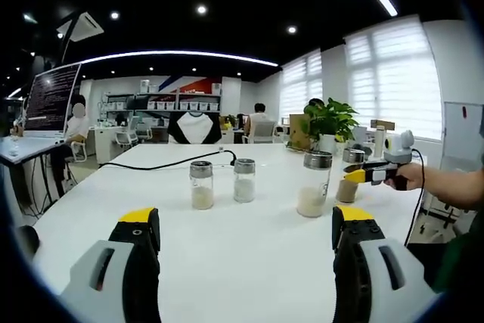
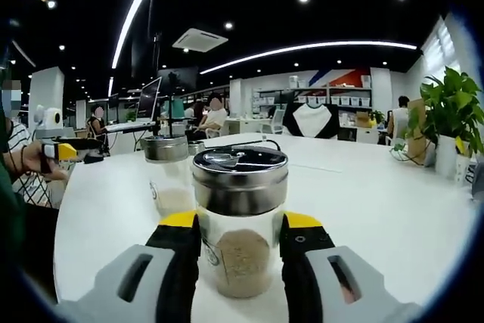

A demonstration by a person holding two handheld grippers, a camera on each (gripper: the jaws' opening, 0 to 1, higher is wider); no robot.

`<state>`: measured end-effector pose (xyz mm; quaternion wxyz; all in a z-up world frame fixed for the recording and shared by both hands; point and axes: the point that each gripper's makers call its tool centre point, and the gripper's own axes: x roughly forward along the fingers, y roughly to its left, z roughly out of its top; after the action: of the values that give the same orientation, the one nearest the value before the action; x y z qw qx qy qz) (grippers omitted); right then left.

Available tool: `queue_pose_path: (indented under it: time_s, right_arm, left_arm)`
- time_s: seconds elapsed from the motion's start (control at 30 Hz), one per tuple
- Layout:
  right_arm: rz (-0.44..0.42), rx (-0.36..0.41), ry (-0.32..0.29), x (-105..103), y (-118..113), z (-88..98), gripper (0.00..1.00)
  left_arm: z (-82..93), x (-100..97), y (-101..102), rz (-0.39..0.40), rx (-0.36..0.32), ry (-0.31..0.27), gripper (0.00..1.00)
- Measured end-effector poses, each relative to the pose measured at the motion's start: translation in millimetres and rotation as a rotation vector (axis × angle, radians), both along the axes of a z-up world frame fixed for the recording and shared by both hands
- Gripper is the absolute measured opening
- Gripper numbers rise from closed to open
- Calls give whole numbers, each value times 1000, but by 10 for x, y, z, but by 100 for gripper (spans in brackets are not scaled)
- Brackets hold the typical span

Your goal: Rotate the seasoning bottle until the label or dispensing opening points toward the visible target arrow and the bottle remains upright within the marked orientation range

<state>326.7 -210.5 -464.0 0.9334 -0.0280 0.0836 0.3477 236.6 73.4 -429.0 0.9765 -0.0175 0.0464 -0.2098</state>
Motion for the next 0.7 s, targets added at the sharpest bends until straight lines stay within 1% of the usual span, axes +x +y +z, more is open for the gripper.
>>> queue_pose_path:
  time_s: [0.03,0.07,0.1,0.13,0.17,0.23,0.27,0.37,0.4,0.47,0.5,0.57,0.7]
  right_arm:
    - [-9,9,17,2,-5,-8,40]
    - [-31,29,49,5,-22,-22,43]
    - [-49,29,50,16,-49,-21,45]
    - [-72,-3,35,27,-97,-14,47]
    - [-88,-16,30,25,-120,-2,50]
    - [-100,16,47,-8,-127,43,52]
    - [-119,14,51,-22,-153,62,52]
    - [-158,-6,34,-72,-203,118,56]
    - [-159,-3,34,-95,-202,130,56]
    - [-164,35,52,-152,-192,152,55]
    - [-176,42,55,-168,-199,158,56]
    - [-186,40,48,-209,-200,171,59]
    - [-234,51,52,-315,-225,201,59]
  left_arm:
    - [6,0,1,0,-1,0,100]
    - [11,0,2,-1,-1,-2,100]
    - [19,-1,5,0,0,-3,100]
    - [25,-3,9,0,0,-4,100]
    - [31,-3,14,1,0,-6,100]
    - [36,-1,22,4,-3,-7,100]
    - [38,-1,23,4,-3,-7,100]
    - [41,-1,12,1,-4,-10,100]
    - [42,-2,3,-1,-4,-10,100]
    - [44,-5,-17,-6,-6,-11,100]
    - [48,-5,-25,-8,-7,-12,100]
    - [55,-5,-38,-11,-9,-14,100]
    - [72,-3,-71,-18,-18,-19,100]
